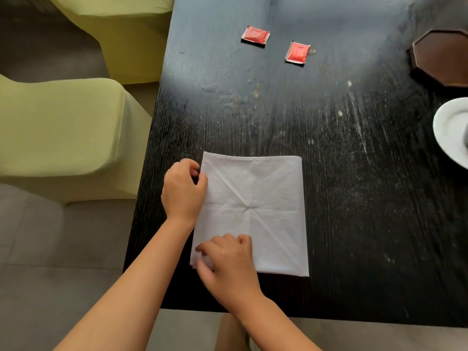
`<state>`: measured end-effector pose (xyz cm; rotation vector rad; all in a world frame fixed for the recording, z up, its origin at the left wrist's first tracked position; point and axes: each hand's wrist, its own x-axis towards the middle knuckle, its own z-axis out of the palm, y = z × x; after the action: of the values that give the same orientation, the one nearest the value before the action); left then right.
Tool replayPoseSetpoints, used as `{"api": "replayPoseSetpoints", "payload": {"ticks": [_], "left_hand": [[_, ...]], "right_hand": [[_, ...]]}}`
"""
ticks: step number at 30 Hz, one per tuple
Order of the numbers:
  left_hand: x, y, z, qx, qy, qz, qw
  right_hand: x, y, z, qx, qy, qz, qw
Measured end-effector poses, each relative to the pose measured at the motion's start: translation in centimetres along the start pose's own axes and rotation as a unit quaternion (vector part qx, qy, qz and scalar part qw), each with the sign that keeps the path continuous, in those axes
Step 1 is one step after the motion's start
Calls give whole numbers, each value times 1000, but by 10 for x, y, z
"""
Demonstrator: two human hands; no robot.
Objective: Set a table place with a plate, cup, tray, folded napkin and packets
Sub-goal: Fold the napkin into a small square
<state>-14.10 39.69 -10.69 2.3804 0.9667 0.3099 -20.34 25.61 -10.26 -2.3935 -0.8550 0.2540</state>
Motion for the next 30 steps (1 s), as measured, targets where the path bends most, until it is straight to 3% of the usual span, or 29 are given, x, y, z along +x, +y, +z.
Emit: {"api": "replayPoseSetpoints", "payload": {"ticks": [2, 4, 8, 11, 15, 22, 26, 28, 30], "left_hand": [[-5, 4, 2, 20, 36, 56, 998], [-11, 12, 7, 60, 21, 153, 986], [-19, 16, 45, 154, -100, 296, 937], [-16, 11, 60, 182, -123, 298, 929], [-9, -3, 55, 214, -118, 323, 914], [-16, -23, 29, 234, -122, 187, 946], [-31, -5, 20, 195, -63, 131, 970], [-49, 9, 16, 174, -51, 159, 971], [-73, 19, 20, 163, -76, 228, 957]], "right_hand": [[11, 13, -14, -2, 79, 19, 997], [30, 34, -26, -58, 125, 62, 988], [73, 79, -31, -140, 47, 107, 983], [88, 102, -32, -187, -17, 71, 980], [86, 124, -45, -214, -18, 60, 975], [74, 142, -67, -245, -15, 174, 954], [56, 125, -73, -199, 60, 221, 953], [34, 109, -72, -195, 73, 174, 962], [9, 93, -59, -201, 37, 109, 973]]}}
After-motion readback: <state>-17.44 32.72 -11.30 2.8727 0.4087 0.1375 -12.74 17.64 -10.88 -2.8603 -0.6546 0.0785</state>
